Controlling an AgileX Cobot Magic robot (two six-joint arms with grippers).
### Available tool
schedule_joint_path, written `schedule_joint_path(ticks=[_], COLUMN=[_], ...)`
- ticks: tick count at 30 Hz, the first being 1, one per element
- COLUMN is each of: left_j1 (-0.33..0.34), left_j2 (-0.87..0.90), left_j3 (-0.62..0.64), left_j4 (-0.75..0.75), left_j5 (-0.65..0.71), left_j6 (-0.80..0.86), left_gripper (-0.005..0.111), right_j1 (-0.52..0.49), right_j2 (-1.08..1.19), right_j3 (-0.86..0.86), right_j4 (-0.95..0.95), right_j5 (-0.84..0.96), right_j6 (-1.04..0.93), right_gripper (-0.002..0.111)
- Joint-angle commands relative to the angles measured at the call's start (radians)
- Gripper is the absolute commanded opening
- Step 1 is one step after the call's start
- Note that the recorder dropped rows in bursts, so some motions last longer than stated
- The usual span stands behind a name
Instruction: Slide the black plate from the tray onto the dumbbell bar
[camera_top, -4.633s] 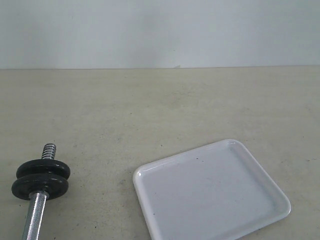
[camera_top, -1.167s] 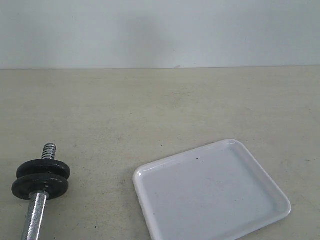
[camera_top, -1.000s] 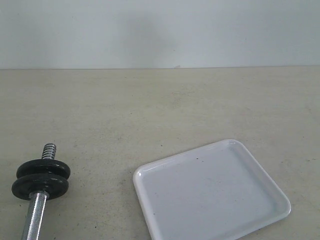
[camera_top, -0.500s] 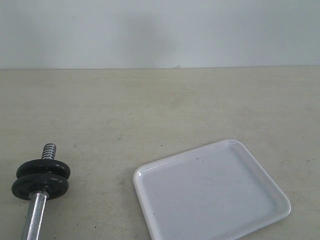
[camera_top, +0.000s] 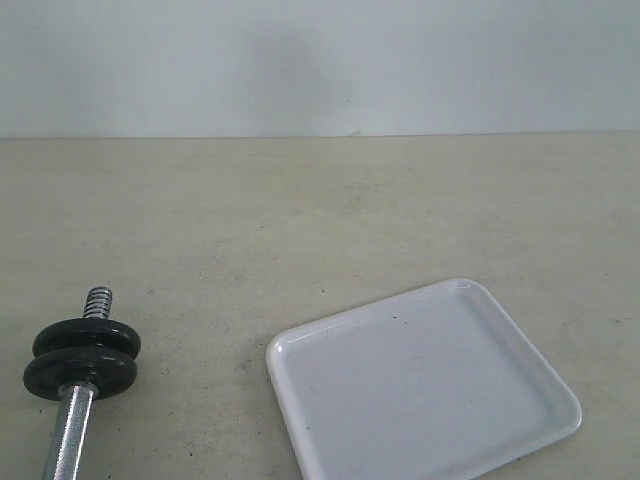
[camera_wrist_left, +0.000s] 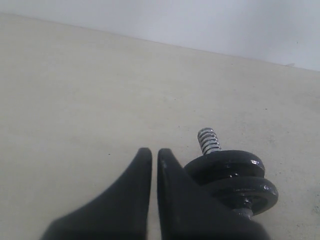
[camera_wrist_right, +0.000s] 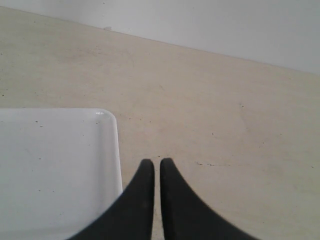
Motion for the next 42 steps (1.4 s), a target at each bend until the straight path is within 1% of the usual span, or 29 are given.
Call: schedule_joint_path(ticks=[1,42], left_j1=[-0.008,-0.008], left_j2=[-0.001,-0.001], left_j3=[0.004,0.004], left_j4=[-0.009,-0.009], left_j5=[-0.001,-0.001], left_j6=[0.006,0.006], left_gripper=[0.004,0.004], right_j1=[-0.003,-0.003], right_j2=[-0.005,-0.005], right_j3=[-0.001,-0.001], right_j4=[-0.001,-0.001], right_j5=[-0.004,-0.004], right_j6=[-0.003,0.021], right_gripper=[0.003,0.003])
